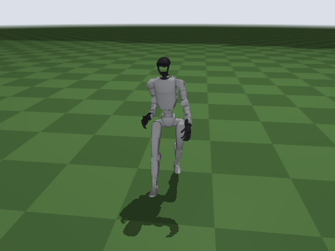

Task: Walk run

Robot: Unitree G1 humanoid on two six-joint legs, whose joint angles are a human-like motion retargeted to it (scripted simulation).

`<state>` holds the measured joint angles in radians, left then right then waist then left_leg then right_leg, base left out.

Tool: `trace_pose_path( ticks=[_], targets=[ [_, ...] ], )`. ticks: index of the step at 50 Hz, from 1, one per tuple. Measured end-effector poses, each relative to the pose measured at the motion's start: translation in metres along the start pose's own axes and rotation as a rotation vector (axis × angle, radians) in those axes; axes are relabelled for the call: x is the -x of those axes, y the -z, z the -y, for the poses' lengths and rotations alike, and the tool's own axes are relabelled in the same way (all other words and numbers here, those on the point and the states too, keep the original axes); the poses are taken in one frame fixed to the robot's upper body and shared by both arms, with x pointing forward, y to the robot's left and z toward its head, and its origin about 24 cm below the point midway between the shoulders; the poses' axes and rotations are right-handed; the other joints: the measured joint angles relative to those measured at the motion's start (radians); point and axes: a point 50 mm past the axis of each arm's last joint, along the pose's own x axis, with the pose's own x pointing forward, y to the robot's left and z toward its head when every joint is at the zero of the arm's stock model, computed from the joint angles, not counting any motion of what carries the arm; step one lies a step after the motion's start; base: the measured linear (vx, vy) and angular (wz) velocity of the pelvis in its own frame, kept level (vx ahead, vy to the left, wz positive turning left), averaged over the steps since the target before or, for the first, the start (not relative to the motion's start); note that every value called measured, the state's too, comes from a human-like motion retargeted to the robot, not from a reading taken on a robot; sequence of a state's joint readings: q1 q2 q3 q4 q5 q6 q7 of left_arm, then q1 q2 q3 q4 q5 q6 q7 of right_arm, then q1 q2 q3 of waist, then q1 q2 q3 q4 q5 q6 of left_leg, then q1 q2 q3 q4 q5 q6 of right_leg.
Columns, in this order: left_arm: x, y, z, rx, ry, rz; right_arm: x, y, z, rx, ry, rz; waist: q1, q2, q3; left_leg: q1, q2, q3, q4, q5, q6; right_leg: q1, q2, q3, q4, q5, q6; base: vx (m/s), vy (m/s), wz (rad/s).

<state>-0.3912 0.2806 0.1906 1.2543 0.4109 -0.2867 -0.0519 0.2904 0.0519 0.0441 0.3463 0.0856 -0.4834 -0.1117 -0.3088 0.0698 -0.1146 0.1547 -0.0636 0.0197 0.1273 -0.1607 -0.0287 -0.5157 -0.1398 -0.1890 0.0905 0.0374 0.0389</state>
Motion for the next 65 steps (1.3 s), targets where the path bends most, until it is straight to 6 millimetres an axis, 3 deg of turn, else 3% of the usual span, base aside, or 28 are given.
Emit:
trace_pose_path(
  ticks=[2, 5, 8, 10, 13, 16, 19, 23, 27, 30, 32, 33, 35, 37, 38, 40, 41, 45, 49, 52, 53, 55, 56, 58, 60, 63, 65],
  targets=[
    [0.013, 0.034, 0.022, 0.049, 0.070, -0.106, 0.002, 0.003, -0.001, 0.002, -0.021, -0.017, -0.061, 0.017, -0.009, 0.001, 0.021, -0.054, 0.068, 0.182, -0.085, 0.035, 0.023, 0.072, 0.036, 0.071, 0.023, 1.01, -0.48, 1.09],
    [0.051, 0.096, 0.066, 0.106, 0.197, -0.326, 0.004, 0.005, 0.000, 0.004, -0.036, -0.028, -0.131, 0.055, 0.006, -0.061, 0.046, -0.140, 0.298, 0.521, -0.233, 0.066, 0.060, 0.202, 0.123, 0.010, -0.053, 1.14, -0.49, 0.82],
    [0.104, 0.152, 0.098, 0.074, 0.312, -0.601, 0.000, 0.004, -0.002, 0.003, -0.063, -0.029, -0.117, 0.020, 0.016, -0.203, 0.026, -0.102, 0.654, 0.675, -0.233, 0.170, 0.038, 0.089, 0.143, -0.057, -0.114, 1.01, -0.51, -0.16],
    [0.142, 0.179, 0.116, 0.033, 0.405, -0.769, -0.006, 0.000, -0.004, 0.002, -0.069, -0.009, -0.070, -0.031, 0.001, -0.284, -0.002, -0.040, 0.711, 0.619, -0.172, 0.223, 0.052, 0.114, 0.108, -0.073, -0.151, 0.92, -0.54, -0.69],
    [0.199, 0.207, 0.144, 0.015, 0.518, -0.942, -0.016, -0.009, -0.003, 0.010, -0.073, 0.034, -0.009, -0.059, 0.022, -0.438, 0.074, 0.096, 0.781, 0.439, -0.064, 0.304, 0.082, 0.133, 0.061, -0.078, -0.159, 0.92, -0.40, -0.60],
    [0.248, 0.221, 0.166, 0.085, 0.621, -1.030, -0.027, -0.023, -0.005, 0.027, -0.101, 0.107, 0.072, -0.106, 0.045, -0.572, 0.082, 0.192, 0.695, 0.301, 0.022, 0.380, 0.109, 0.184, 0.011, -0.077, -0.177, 0.88, -0.31, -0.99],
    [0.293, 0.229, 0.181, 0.151, 0.722, -1.115, -0.037, -0.037, -0.004, 0.044, -0.134, 0.179, 0.140, -0.102, 0.067, -0.664, 0.063, 0.183, 0.453, 0.235, 0.075, 0.458, 0.164, 0.197, -0.034, -0.089, -0.190, 1.03, -0.23, -0.73],
    [0.338, 0.234, 0.192, 0.155, 0.810, -1.233, -0.048, -0.050, 0.000, 0.061, -0.179, 0.231, 0.188, -0.084, 0.086, -0.718, 0.050, 0.251, 0.070, 0.146, 0.149, 0.564, 0.216, 0.191, -0.065, -0.118, -0.191, 0.89, -0.13, -0.24],
    [0.358, 0.236, 0.192, 0.160, 0.861, -1.340, -0.048, -0.043, 0.001, 0.063, -0.177, 0.195, 0.182, -0.101, 0.060, -0.711, -0.023, 0.312, -0.119, 0.046, 0.156, 0.645, 0.208, 0.121, -0.050, -0.069, -0.128, 1.09, -0.11, 0.32],
    [0.347, 0.235, 0.191, 0.220, 0.828, -1.350, -0.038, -0.030, 0.002, 0.055, -0.136, 0.140, 0.231, -0.122, 0.022, -0.687, 0.009, 0.417, -0.027, 0.090, 0.221, 0.676, 0.197, 0.120, 0.011, 0.093, -0.025, 1.44, -0.11, -0.39],
    [0.329, 0.233, 0.188, 0.272, 0.751, -1.303, -0.026, -0.018, -0.001, 0.026, -0.113, 0.094, 0.266, -0.128, 0.001, -0.676, -0.003, 0.325, 0.002, 0.182, 0.244, 0.682, 0.185, 0.089, 0.094, 0.308, 0.071, 1.29, -0.09, -0.43],
    [0.315, 0.232, 0.185, 0.300, 0.705, -1.265, -0.020, -0.012, -0.004, 0.004, -0.109, 0.070, 0.254, -0.124, -0.008, -0.676, -0.014, 0.252, 0.036, 0.164, 0.262, 0.669, 0.191, 0.089, 0.155, 0.412, 0.121, 1.13, -0.09, 0.41],
    [0.278, 0.226, 0.177, 0.344, 0.622, -1.161, -0.013, -0.004, -0.011, -0.036, -0.110, 0.028, 0.216, -0.141, 0.019, -0.658, -0.087, 0.092, 0.123, 0.094, 0.264, 0.571, 0.207, 0.133, 0.477, 0.486, 0.199, 1.16, -0.14, 0.97],
    [0.229, 0.215, 0.161, 0.342, 0.537, -1.035, -0.011, 0.000, -0.016, -0.064, -0.118, 0.006, 0.201, -0.131, 0.037, -0.577, -0.051, 0.177, 0.143, 0.049, 0.248, 0.469, 0.229, 0.117, 0.718, 0.486, 0.213, 1.01, -0.16, 0.63],
    [0.207, 0.207, 0.153, 0.331, 0.489, -0.976, -0.010, 0.002, -0.018, -0.070, -0.128, -0.002, 0.217, -0.085, 0.029, -0.527, 0.003, 0.199, 0.100, 0.044, 0.245, 0.445, 0.263, 0.108, 0.687, 0.486, 0.195, 0.98, 0.02, 0.02],
    [0.158, 0.185, 0.137, 0.298, 0.396, -0.840, -0.011, 0.002, -0.014, -0.056, -0.145, -0.002, 0.227, -0.024, 0.034, -0.454, 0.035, 0.163, 0.058, 0.027, 0.230, 0.364, 0.292, 0.086, 0.691, 0.418, 0.090, 1.04, 0.05, 0.20],
    [0.136, 0.172, 0.128, 0.276, 0.357, -0.761, -0.011, 0.002, -0.012, -0.041, -0.150, 0.001, 0.217, -0.009, 0.039, -0.423, 0.029, 0.143, 0.047, 0.019, 0.225, 0.325, 0.280, 0.083, 0.693, 0.360, 0.067, 0.97, 0.01, 0.89],
    [0.061, 0.106, 0.088, 0.172, 0.234, -0.416, -0.009, -0.005, -0.001, 0.024, -0.166, 0.038, 0.086, 0.053, 0.047, -0.303, 0.010, 0.060, -0.011, -0.002, 0.215, 0.186, 0.154, 0.012, 0.589, 0.122, 0.030, 0.96, -0.07, 1.97],
    [0.016, 0.035, 0.041, 0.041, 0.163, -0.113, -0.009, -0.011, 0.003, 0.043, -0.178, 0.066, -0.017, 0.043, 0.048, -0.203, -0.049, -0.026, -0.026, -0.043, 0.214, 0.121, -0.017, -0.035, 0.261, 0.084, 0.029, 0.98, -0.27, 1.76],
    [0.001, -0.004, 0.010, -0.062, 0.115, 0.023, -0.009, -0.013, 0.002, 0.026, -0.168, 0.074, -0.055, 0.034, 0.062, -0.117, -0.059, -0.077, -0.028, -0.076, 0.197, 0.075, -0.041, 0.030, 0.021, 0.018, -0.004, 0.86, -0.33, 1.13],
    [-0.001, -0.011, 0.002, -0.091, 0.096, 0.045, -0.009, -0.013, 0.001, 0.016, -0.162, 0.075, -0.048, 0.034, 0.064, -0.091, -0.050, -0.081, -0.031, -0.083, 0.184, 0.066, -0.028, 0.078, -0.058, -0.009, 0.027, 0.89, -0.39, 0.29],
    [-0.002, -0.017, -0.008, -0.129, 0.059, 0.061, -0.008, -0.012, -0.002, -0.005, -0.152, 0.074, -0.013, 0.036, 0.057, -0.051, -0.033, -0.067, -0.031, -0.085, 0.152, 0.048, -0.006, 0.123, -0.158, -0.045, 0.068, 1.02, -0.46, -0.11],
    [-0.001, -0.014, -0.006, -0.131, 0.046, 0.050, -0.008, -0.012, -0.002, -0.014, -0.150, 0.072, -0.011, 0.032, 0.053, -0.033, -0.036, -0.072, -0.020, -0.072, 0.134, 0.045, 0.004, 0.159, -0.131, -0.033, 0.061, 1.06, -0.47, 0.16],
    [0.003, 0.001, 0.002, -0.107, 0.031, 0.007, -0.008, -0.011, -0.003, -0.027, -0.156, 0.067, -0.011, 0.021, 0.038, -0.007, -0.045, -0.078, 0.010, -0.014, 0.091, 0.041, 0.022, 0.209, -0.049, -0.024, 0.057, 1.13, -0.48, 0.63],
    [0.012, 0.028, 0.022, -0.051, 0.059, -0.081, -0.006, -0.009, -0.003, -0.028, -0.163, 0.055, -0.060, 0.024, 0.024, 0.006, -0.038, -0.116, 0.078, 0.115, 0.035, 0.064, -0.009, 0.132, 0.014, 0.074, 0.122, 1.29, -0.57, 1.36],
    [0.043, 0.083, 0.070, 0.072, 0.200, -0.303, -0.003, -0.007, -0.002, -0.013, -0.174, 0.045, -0.101, 0.068, 0.029, -0.063, -0.001, -0.150, 0.306, 0.444, -0.103, 0.105, 0.012, 0.171, 0.110, -0.001, 0.030, 0.89, -0.35, 1.11],
    [0.073, 0.118, 0.101, 0.153, 0.292, -0.474, -0.005, -0.007, -0.001, -0.004, -0.179, 0.039, -0.107, 0.075, 0.032, -0.161, 0.022, -0.109, 0.527, 0.587, -0.193, 0.156, 0.009, 0.110, 0.137, -0.047, -0.025, 1.10, -0.45, 0.79]
  ],
)
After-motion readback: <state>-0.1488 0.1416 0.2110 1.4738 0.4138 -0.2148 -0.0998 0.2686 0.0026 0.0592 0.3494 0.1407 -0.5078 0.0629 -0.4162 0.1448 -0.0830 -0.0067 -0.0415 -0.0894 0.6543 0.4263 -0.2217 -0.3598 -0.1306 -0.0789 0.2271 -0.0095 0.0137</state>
